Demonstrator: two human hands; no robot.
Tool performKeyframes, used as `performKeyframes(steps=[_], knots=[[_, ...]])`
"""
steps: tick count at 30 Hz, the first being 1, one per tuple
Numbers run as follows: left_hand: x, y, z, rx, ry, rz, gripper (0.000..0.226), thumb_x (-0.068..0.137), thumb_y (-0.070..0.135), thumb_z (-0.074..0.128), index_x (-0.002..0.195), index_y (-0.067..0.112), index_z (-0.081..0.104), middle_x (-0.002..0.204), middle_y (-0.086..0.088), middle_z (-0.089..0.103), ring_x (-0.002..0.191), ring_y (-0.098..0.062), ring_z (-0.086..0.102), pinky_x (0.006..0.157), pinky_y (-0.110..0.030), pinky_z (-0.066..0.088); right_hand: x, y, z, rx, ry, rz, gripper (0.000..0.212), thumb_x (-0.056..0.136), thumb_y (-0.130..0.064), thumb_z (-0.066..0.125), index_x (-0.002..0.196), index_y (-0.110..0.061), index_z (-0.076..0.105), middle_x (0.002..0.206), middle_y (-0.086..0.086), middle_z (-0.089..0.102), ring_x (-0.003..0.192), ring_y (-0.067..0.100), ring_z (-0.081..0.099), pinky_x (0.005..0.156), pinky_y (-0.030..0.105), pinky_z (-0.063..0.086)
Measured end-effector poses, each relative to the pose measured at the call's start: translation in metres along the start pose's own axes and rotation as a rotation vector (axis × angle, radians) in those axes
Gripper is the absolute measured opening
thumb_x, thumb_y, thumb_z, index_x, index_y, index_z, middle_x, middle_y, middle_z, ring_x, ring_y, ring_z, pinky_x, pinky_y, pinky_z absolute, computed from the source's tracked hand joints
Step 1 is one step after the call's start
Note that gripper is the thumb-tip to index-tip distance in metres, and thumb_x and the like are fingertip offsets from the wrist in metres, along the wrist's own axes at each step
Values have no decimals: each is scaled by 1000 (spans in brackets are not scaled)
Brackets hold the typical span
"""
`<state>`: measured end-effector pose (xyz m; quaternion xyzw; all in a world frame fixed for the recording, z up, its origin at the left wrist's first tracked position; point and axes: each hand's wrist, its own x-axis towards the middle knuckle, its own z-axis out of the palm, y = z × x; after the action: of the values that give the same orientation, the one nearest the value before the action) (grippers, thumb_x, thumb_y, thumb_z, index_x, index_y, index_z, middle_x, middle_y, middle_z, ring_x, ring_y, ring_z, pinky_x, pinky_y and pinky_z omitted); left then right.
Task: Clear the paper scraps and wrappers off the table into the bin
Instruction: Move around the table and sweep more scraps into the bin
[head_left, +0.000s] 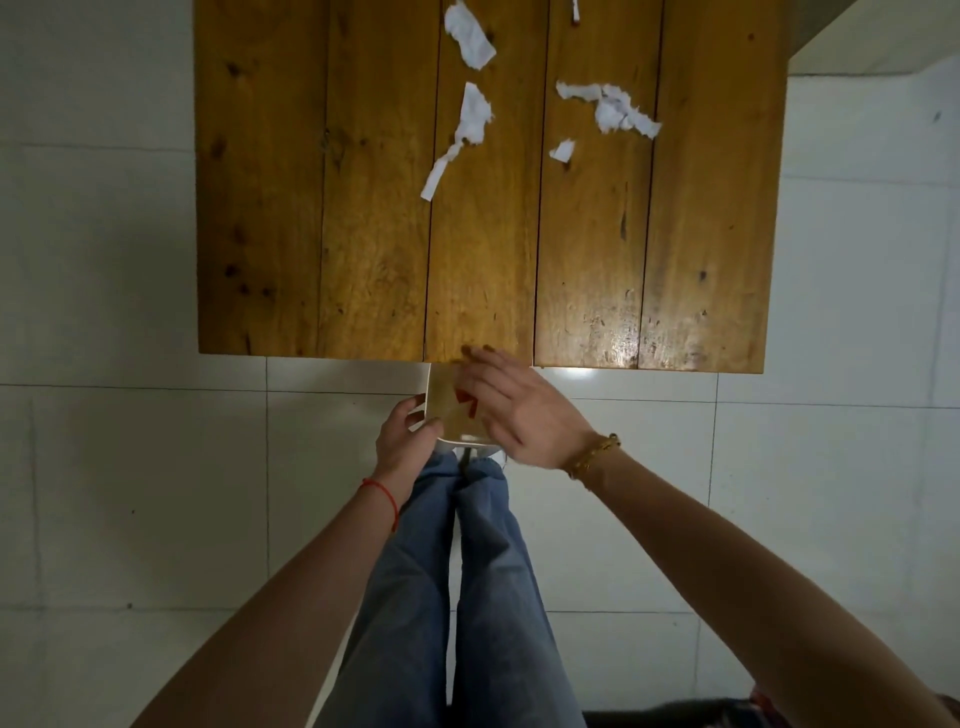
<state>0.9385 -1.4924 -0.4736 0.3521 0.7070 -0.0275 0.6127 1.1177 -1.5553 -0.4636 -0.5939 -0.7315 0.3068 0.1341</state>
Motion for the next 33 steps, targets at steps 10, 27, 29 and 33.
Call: performKeyframes(steps=[10,27,29,33], knots=[[4,-2,-3,-20,23,-16,45,78,11,60,121,24,58,114,-3,66,101,-20,64,90,-38,54,82,112,-96,-67,292,646,67,95,-30,41,152,-13,11,160,10,6,147,25,8,119,43,16],[7,3,-14,-42,43,-19,42,78,6,59,117,23,57,115,-5,65,97,-17,64,79,-30,55,187,97,-108,-44,32,439,66,98,-41,35,153,-20,5,160,13,8,147,28,7,118,43,15],[8,3,-17,-47,44,-24,41,78,7,59,114,26,57,114,-4,65,100,-19,63,85,-33,55,187,91,-103,-118,-15,416,63,99,-43,33,152,-17,11,161,10,6,147,26,4,118,42,12],[6,2,-23,-59,41,-32,44,77,8,60,118,24,57,114,-3,64,99,-18,63,83,-32,55,156,69,-80,-160,-54,334,63,99,-42,33,152,-14,11,161,4,5,148,20,2,118,40,10]])
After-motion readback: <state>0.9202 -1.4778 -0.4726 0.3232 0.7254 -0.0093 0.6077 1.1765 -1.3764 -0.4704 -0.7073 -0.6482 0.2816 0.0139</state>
